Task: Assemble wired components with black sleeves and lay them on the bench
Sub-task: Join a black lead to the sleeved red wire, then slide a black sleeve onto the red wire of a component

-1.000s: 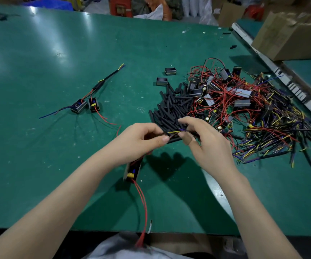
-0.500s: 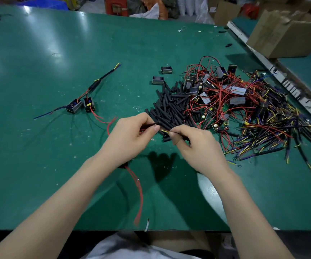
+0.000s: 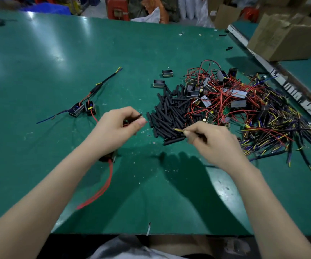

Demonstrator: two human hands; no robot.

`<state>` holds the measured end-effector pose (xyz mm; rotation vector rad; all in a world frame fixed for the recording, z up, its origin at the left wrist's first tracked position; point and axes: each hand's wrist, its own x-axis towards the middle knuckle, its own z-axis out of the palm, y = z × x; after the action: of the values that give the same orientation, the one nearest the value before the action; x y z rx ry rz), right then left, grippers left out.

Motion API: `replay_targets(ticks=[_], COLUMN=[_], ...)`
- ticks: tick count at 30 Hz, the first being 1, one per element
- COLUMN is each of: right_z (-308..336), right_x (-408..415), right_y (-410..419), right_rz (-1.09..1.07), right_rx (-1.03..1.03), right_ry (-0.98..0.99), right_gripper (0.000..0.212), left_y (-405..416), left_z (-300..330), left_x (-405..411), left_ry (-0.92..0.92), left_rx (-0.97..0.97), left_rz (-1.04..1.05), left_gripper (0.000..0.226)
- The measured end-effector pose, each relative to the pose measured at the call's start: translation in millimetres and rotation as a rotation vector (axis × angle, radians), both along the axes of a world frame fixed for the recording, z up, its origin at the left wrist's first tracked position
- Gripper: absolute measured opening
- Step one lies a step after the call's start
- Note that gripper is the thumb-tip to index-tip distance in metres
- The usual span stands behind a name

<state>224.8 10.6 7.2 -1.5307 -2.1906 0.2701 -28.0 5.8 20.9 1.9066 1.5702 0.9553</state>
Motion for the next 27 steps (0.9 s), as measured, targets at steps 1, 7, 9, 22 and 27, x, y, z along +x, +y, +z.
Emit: replay_targets(ticks=[1,7,9,22,27], right_z=[-3,-16,-17,-36,-21], right_x=[-2,-19,-21,-37,-52], right_y=[-1,-5,-1,24,15], right_rz=[0.017,0.19,0.192,0.12,-0.001], right_rx=[-0.033,-0.146,-0.187,0.05,-0.066], right_ry=[0.008,-0.101,-0.148,-0.245,0.61], right_gripper=[0.016,0.026,0.034,0.014,0.017], left_y=[1,2,2,-6,-11], left_z=[-1,-10,-13,-37,-35], left_x=[1,9,11,10,20], left_ry=[-0.039,-0.203,-0.221,-0.302,-0.513], left_rx=[-0.012,-0.092,-0.122,-0.175,-0.209], left_rz=[0.005,-0.012,-0.023,-0.007,-0.003], left_gripper=[0.015,0.017,0.017,0.015,0.014])
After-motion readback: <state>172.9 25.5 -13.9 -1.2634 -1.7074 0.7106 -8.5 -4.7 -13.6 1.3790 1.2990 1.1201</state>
